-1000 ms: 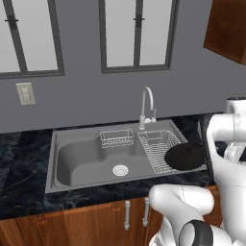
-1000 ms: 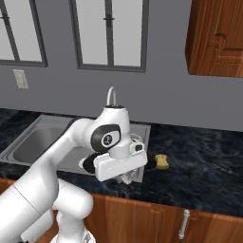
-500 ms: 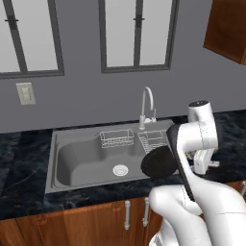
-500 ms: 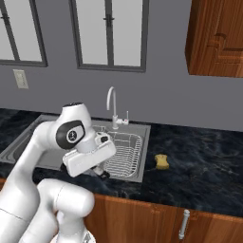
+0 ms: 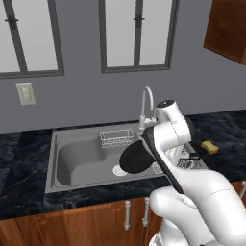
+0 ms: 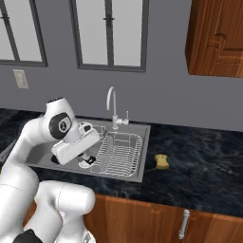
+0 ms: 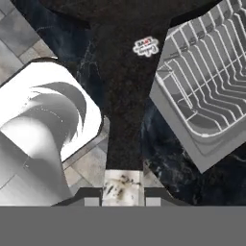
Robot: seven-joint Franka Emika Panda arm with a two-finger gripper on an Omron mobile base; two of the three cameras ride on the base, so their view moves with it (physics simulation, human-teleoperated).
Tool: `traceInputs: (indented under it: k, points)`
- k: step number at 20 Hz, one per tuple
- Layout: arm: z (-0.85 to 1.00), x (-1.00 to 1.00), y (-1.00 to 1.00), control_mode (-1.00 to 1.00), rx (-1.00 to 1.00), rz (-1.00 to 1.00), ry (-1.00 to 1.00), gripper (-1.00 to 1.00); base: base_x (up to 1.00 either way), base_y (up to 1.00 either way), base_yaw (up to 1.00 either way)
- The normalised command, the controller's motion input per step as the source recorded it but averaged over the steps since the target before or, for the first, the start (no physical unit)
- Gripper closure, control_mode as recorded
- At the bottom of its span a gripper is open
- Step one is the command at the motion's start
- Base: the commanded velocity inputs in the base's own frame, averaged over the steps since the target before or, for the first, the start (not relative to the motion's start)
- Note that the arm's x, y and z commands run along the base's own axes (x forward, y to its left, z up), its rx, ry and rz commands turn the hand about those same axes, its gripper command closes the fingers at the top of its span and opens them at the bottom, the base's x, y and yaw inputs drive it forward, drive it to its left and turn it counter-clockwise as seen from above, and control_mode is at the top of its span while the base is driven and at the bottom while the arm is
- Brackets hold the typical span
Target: Pick the pan and sponge and place them into the sink. Then turn on the water.
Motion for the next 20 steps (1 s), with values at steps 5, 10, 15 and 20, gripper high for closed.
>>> traceInputs:
  k: [5,10,15,20]
  points:
    - [-0.22,0.96,0.17,-1.0,0.0,0.16,0.1,1.0,0.0,0.0,0.0]
    - [-0.32,0.5,0.41,-1.0,0.0,0.32,0.08,1.0,0.0,0.0,0.0]
    - [-0.34,0.46,0.62,-1.0,-0.01,0.22,0.05,1.0,0.0,0.0,0.0]
    - [-0.44,0.55,0.52,-1.0,0.0,0.05,0.06,1.0,0.0,0.0,0.0]
